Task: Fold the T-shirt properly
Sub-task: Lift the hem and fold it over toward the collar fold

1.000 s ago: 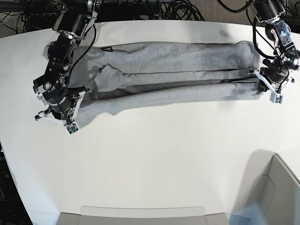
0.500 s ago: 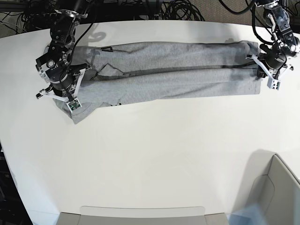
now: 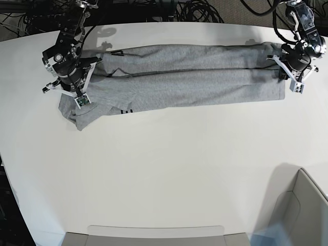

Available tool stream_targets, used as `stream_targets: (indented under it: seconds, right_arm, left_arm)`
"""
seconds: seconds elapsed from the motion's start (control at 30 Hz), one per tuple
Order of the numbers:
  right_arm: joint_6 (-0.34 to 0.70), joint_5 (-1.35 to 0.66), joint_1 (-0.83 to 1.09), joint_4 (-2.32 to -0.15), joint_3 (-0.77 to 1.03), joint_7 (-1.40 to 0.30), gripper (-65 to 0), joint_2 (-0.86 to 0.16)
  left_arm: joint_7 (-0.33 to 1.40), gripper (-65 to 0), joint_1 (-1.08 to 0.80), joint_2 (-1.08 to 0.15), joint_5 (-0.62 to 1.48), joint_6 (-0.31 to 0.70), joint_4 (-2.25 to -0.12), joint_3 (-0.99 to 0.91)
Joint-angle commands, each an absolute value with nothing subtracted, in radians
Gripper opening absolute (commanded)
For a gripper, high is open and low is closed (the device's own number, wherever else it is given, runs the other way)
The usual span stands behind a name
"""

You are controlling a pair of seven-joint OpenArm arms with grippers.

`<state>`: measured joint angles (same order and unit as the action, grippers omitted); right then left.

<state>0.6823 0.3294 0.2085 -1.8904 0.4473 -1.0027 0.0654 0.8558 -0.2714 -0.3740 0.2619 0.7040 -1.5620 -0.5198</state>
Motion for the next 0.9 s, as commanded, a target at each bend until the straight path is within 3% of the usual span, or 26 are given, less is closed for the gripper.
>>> stream_targets:
  seconds: [0.0, 0.4, 0.53, 0.6, 0.73, 0.87]
  right_arm:
    - [0.698, 0.335, 0.209, -1.911, 0.447, -1.000, -65.0, 0.064]
    - [0.698, 0.340, 0.262, -1.979, 0.429, -1.007, -65.0, 0.093]
    - [0.698, 0.340, 0.260, -1.979, 0.435, -1.007, -50.9, 0.093]
    - [0.698, 0.340, 0.265, -1.979, 0.429, -1.003, -42.6, 0.090]
    - [0.698, 0.337, 0.260, -1.979, 0.429, -1.003, -32.5, 0.090]
    - [0.698, 0.337, 0.254, -1.972, 0.429, -1.001, -31.2, 0.090]
  left_arm:
    - [0.842, -65.0, -0.269, -0.394, 0.262, 0.698, -1.575, -0.529]
    - [0.842, -64.7, -0.266, -0.394, 0.260, 0.698, -1.573, -0.521]
    - [0.842, -42.5, -0.268, -0.394, 0.263, 0.698, -1.580, -0.527]
    - [0.842, -35.0, -0.268, -0.394, 0.265, 0.698, -1.580, -0.530]
    - [0.842, -35.7, -0.265, -0.394, 0.265, 0.698, -1.580, -0.530]
    - [0.842, -35.6, -0.262, -0.394, 0.266, 0.698, -1.577, -0.532]
